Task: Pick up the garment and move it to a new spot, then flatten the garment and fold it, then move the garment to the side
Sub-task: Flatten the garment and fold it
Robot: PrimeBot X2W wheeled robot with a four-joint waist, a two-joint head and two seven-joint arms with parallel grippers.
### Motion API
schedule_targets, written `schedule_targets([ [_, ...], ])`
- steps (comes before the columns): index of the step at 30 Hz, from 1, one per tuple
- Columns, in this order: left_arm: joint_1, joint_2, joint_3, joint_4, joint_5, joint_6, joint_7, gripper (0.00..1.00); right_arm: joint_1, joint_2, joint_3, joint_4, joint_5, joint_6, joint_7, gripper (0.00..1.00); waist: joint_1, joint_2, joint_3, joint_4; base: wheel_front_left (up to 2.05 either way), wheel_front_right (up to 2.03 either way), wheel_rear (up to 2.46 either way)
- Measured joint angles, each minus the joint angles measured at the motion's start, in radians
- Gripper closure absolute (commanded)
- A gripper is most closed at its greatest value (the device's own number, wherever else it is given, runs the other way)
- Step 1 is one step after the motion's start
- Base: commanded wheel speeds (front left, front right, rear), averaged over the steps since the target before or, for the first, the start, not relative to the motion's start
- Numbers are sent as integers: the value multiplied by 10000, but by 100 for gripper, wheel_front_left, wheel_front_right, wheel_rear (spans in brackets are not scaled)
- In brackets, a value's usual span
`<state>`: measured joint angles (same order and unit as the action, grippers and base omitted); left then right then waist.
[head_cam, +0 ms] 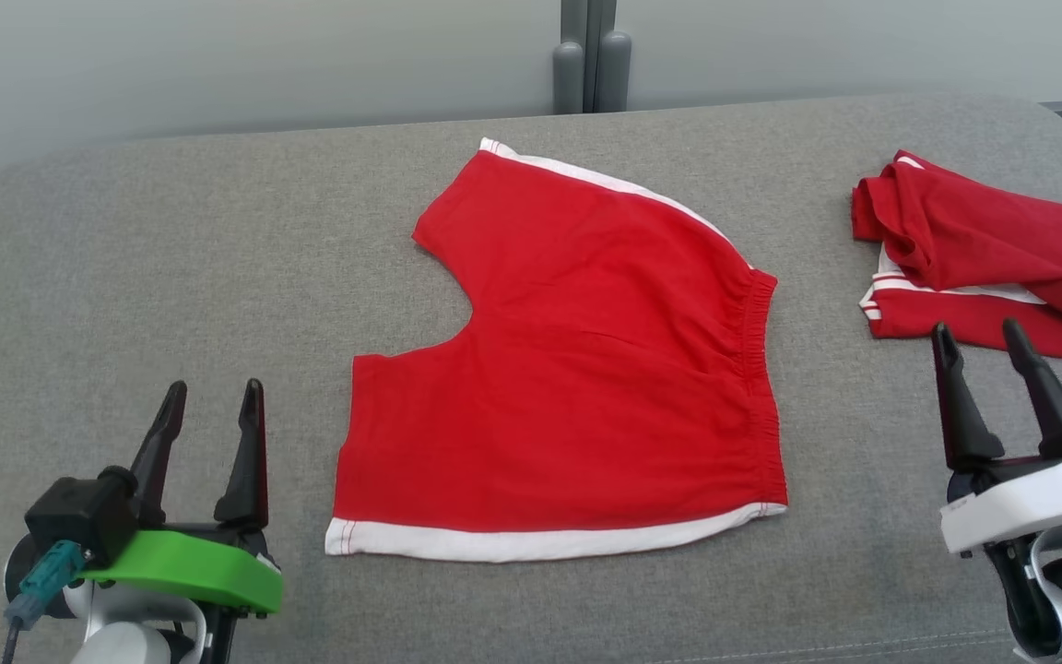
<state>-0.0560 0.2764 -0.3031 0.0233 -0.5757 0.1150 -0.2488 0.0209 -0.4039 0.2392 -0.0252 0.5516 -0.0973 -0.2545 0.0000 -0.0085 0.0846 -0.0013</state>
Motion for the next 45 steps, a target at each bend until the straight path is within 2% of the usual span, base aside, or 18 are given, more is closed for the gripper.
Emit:
schedule_targets([
  [4,225,-27,-291,263,-2,-2,17,0,272,115,322,301,31,199,0,0,0,0,2,-5,0,0,0],
  [8,424,-81,-654,591,-4,-17,278,0,565,244,779,644,130,548,4,0,0,0,12,-13,0,0,0],
  [24,558,-366,-1532,1592,-102,-454,1179,0,684,667,2096,1964,477,1599,744,0,0,0,270,25,0,0,0],
  [29,525,-368,-1691,1818,-102,-562,1434,0,587,828,2188,2368,483,1609,895,0,0,0,322,63,0,0,0],
  [39,-51,-382,-1914,2336,-54,-635,1942,0,-186,951,2495,3032,535,1873,1164,0,0,0,541,172,0,0,0],
  [45,-71,-414,-2105,2717,-61,-842,2219,0,-358,1170,2803,3425,648,2025,1338,0,0,0,553,207,0,0,0],
])
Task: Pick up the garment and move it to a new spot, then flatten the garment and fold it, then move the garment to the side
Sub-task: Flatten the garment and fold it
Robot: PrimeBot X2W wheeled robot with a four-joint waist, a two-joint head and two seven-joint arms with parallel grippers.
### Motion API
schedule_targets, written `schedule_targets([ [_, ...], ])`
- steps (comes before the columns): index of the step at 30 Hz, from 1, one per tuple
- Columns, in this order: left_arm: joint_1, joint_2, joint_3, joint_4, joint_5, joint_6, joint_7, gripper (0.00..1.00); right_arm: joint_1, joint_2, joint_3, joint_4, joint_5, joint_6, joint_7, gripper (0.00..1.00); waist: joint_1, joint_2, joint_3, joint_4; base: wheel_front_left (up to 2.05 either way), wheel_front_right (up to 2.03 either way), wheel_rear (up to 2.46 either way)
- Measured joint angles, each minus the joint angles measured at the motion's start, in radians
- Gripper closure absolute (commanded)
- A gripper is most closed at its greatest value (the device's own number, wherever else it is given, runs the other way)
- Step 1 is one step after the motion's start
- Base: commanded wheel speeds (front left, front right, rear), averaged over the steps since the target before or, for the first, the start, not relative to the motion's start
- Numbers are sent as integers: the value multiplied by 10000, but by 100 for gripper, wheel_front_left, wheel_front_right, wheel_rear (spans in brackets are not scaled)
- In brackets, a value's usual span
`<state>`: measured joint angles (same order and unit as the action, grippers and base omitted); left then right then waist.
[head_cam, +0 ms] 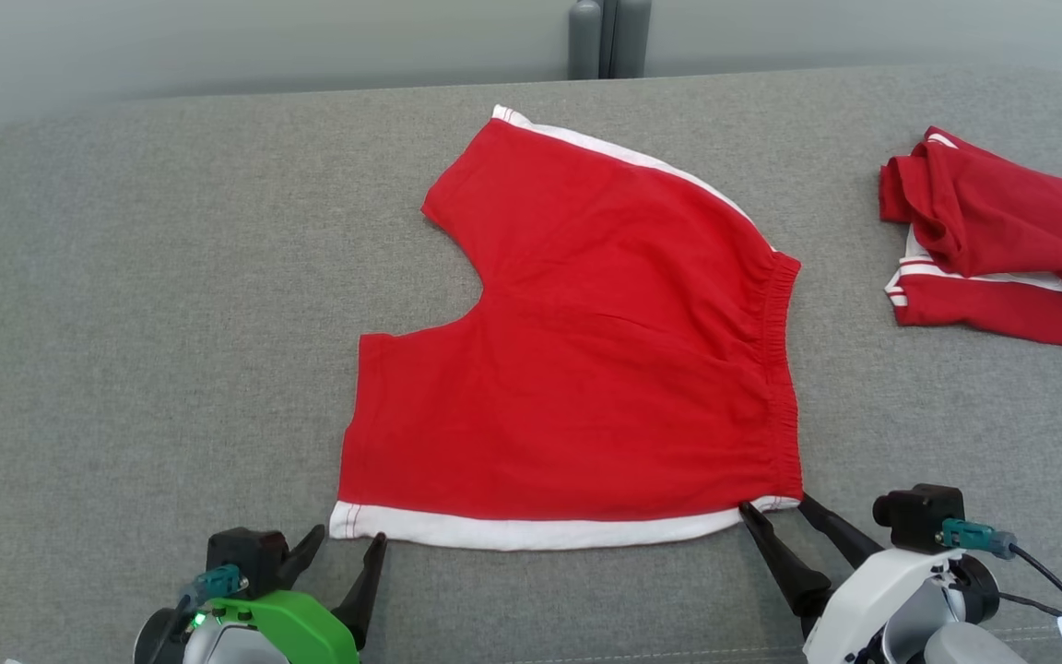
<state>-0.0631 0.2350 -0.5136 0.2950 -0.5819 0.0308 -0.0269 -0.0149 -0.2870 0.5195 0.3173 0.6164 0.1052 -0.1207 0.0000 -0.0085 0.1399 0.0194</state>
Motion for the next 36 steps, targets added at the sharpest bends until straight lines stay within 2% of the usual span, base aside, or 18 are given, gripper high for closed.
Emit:
schedule_targets([
  [15,-444,-144,130,849,-228,-232,61,0,-508,82,274,568,15,90,-21,0,0,0,119,-5,0,0,0],
  [16,-447,-169,121,878,-232,-291,84,10,-561,82,328,604,15,90,-31,0,0,0,122,-10,0,0,0],
  [17,-456,-203,107,899,-236,-311,84,30,-615,84,362,619,15,92,-38,7,0,0,123,-15,0,0,0],
  [18,-472,-236,100,932,-238,-320,84,51,-651,88,385,639,15,92,-79,21,0,0,123,-19,0,0,0],
  [19,-500,-251,84,974,-238,-337,84,56,-675,96,407,669,15,92,-100,42,0,0,121,-23,0,0,0],
  [20,-538,-251,65,1022,-238,-405,84,64,-693,98,428,702,15,92,-105,53,0,0,120,-25,0,0,0],
  [22,-630,-253,33,1099,-238,-443,84,90,-727,102,477,763,25,94,-109,69,0,0,120,-29,0,0,0],
  [23,-640,-253,23,1122,-238,-489,84,100,-758,102,500,792,42,96,-119,79,0,0,121,-30,0,0,0],
  [24,-640,-259,10,1149,-238,-493,84,100,-792,104,525,805,77,123,-127,93,0,0,122,-30,0,0,0],
  [25,-641,-259,4,1170,-238,-499,82,100,-810,105,548,815,90,171,-192,100,0,0,122,-30,0,0,0],
  [36,-662,-293,86,1279,-311,-660,-186,100,-913,79,759,1009,203,178,-384,100,0,0,89,-12,0,0,0],
])
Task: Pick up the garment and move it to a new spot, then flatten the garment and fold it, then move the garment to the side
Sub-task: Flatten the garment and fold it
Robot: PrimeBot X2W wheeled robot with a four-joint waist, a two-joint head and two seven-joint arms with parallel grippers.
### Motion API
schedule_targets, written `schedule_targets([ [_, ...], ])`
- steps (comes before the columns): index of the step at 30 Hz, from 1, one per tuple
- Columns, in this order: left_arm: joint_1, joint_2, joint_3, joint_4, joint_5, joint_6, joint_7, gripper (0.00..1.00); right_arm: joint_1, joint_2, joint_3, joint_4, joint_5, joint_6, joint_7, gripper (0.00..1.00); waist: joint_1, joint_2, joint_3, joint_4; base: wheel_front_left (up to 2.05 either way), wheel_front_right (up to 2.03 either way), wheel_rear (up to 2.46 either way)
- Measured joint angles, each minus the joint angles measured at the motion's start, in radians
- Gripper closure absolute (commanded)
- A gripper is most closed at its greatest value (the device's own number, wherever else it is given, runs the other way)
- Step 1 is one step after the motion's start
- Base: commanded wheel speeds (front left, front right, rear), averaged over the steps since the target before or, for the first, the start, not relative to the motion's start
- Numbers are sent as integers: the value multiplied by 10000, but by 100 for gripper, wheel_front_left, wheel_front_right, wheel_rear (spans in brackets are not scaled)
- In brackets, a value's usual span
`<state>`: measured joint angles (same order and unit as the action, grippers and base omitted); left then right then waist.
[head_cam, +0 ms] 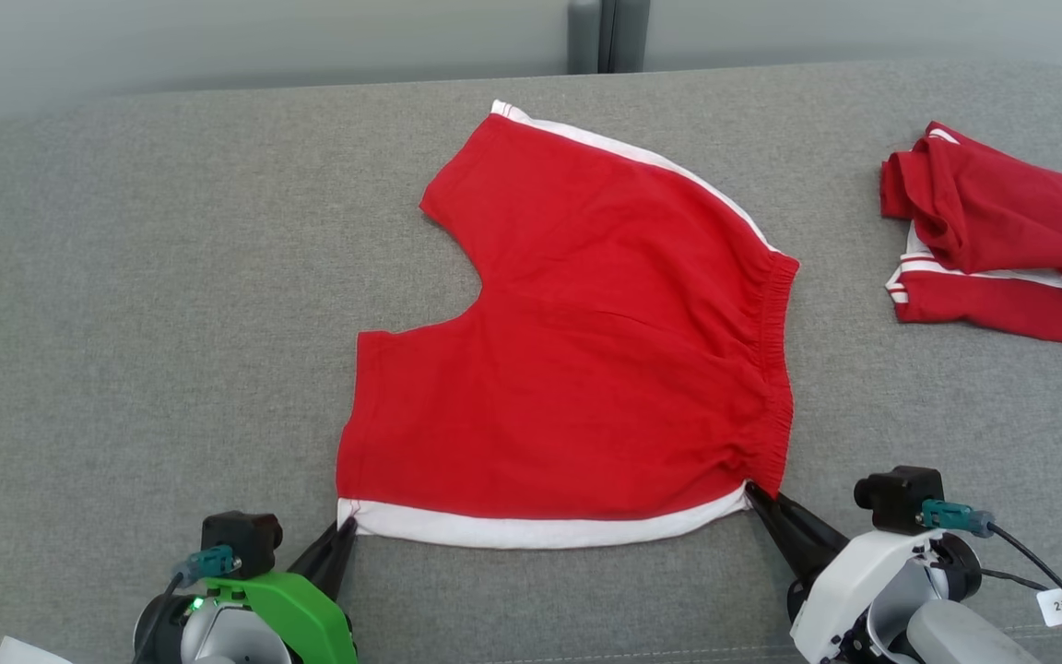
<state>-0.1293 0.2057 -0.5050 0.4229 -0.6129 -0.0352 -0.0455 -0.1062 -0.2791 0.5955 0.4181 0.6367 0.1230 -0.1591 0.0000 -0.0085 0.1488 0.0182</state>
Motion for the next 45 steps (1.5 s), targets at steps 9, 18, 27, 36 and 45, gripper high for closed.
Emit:
schedule_targets([
  [9,8,71,136,-428,-111,-286,-366,100,7,-445,311,-161,234,2,-222,100,0,0,-34,33,0,0,0],
  [18,229,422,100,-867,-182,-512,-491,100,436,-1440,1421,-863,146,2,-267,100,0,0,-135,53,0,0,0],
  [27,879,903,257,-1613,-456,-533,-602,100,580,-1691,1407,-1423,537,4,-508,100,0,0,-340,-135,0,0,0],
  [36,1319,1348,180,-2307,-458,-541,-199,100,958,-2217,1910,-2027,1078,4,-525,100,0,0,-563,-230,0,0,0],
  [45,1335,1292,512,-3336,-915,-529,-82,100,962,-2278,1645,-2514,1693,4,-623,100,0,0,-693,-339,0,0,0],
])
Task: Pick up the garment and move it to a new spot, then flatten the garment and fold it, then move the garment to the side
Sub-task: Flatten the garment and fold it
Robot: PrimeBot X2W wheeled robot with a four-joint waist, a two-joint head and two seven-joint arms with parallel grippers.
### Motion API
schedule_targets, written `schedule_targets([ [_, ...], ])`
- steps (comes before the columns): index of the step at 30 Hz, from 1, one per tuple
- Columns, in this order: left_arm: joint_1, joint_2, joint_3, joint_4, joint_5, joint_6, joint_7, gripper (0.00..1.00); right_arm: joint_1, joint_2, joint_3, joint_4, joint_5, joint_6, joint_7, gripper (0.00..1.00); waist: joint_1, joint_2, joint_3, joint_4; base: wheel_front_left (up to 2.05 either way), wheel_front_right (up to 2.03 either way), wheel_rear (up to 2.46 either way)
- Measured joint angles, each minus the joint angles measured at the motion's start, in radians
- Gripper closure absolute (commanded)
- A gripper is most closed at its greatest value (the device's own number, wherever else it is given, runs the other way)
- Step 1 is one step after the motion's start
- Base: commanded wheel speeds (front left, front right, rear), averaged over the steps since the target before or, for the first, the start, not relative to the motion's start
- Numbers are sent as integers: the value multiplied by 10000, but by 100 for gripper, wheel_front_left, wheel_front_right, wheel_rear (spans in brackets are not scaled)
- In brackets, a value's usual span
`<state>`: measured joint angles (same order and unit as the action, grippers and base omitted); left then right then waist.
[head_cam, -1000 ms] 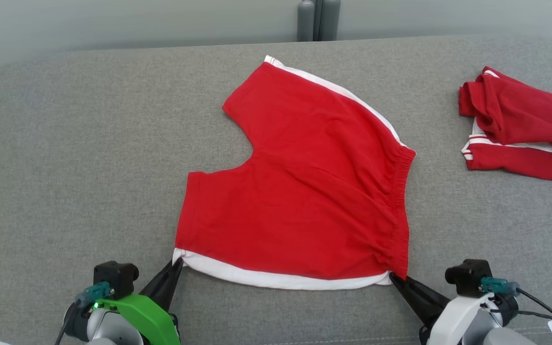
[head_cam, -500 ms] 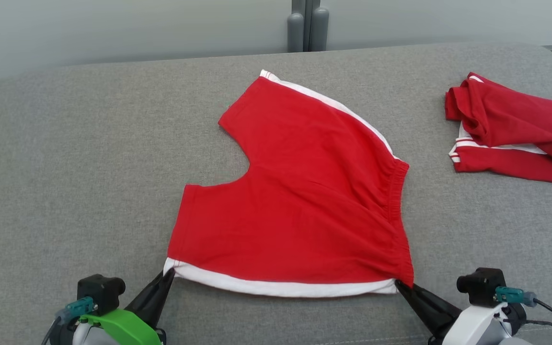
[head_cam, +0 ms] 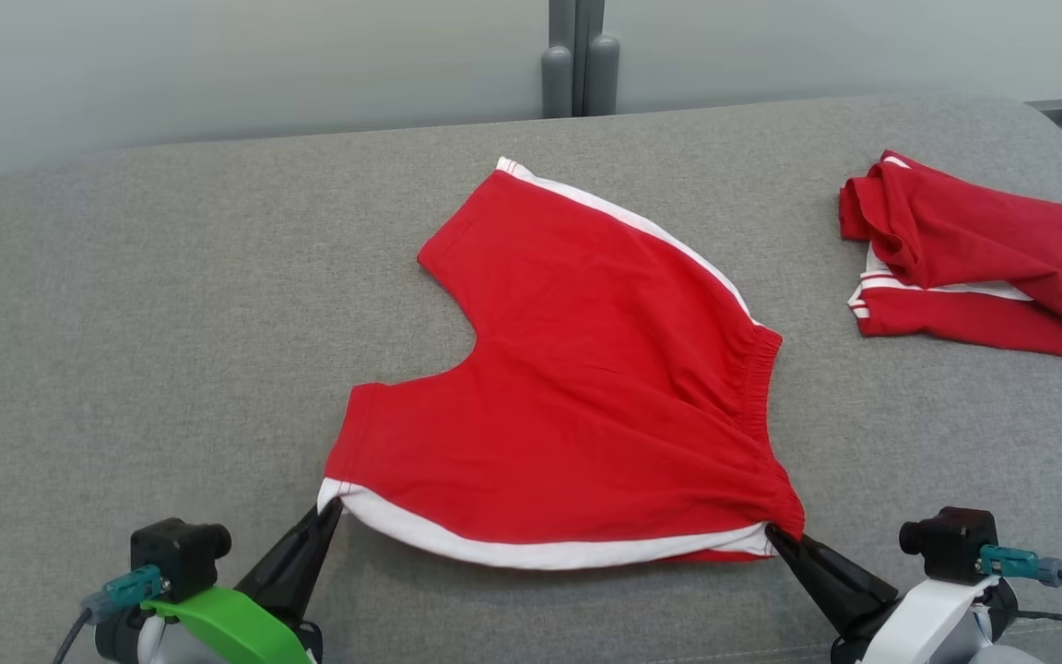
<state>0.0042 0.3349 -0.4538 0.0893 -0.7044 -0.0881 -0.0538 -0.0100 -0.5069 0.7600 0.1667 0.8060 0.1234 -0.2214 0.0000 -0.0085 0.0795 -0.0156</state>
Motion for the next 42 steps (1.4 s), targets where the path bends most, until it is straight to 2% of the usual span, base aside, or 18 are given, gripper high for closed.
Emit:
schedule_targets([
  [7,-180,44,295,-713,-284,4,192,100,-52,213,-240,-322,422,0,-82,100,0,0,146,-206,0,0,0],
  [14,-1021,29,495,-1039,-422,10,445,100,-370,393,-539,-527,688,0,-155,100,0,0,492,-369,0,0,0],
  [25,-3212,-50,763,-1277,-660,199,1223,100,-1364,685,-1099,-1001,1432,0,-157,100,0,0,1599,-714,0,0,0],
  [32,-4817,-71,748,-895,-324,458,1751,100,-2180,899,-1534,-1062,1722,0,-159,100,0,0,2443,-962,0,0,0],
  [42,-6879,-153,525,-15,316,487,2295,100,-3057,1383,-1979,-874,1808,-6,-171,100,0,0,3652,-1355,0,0,0],
])
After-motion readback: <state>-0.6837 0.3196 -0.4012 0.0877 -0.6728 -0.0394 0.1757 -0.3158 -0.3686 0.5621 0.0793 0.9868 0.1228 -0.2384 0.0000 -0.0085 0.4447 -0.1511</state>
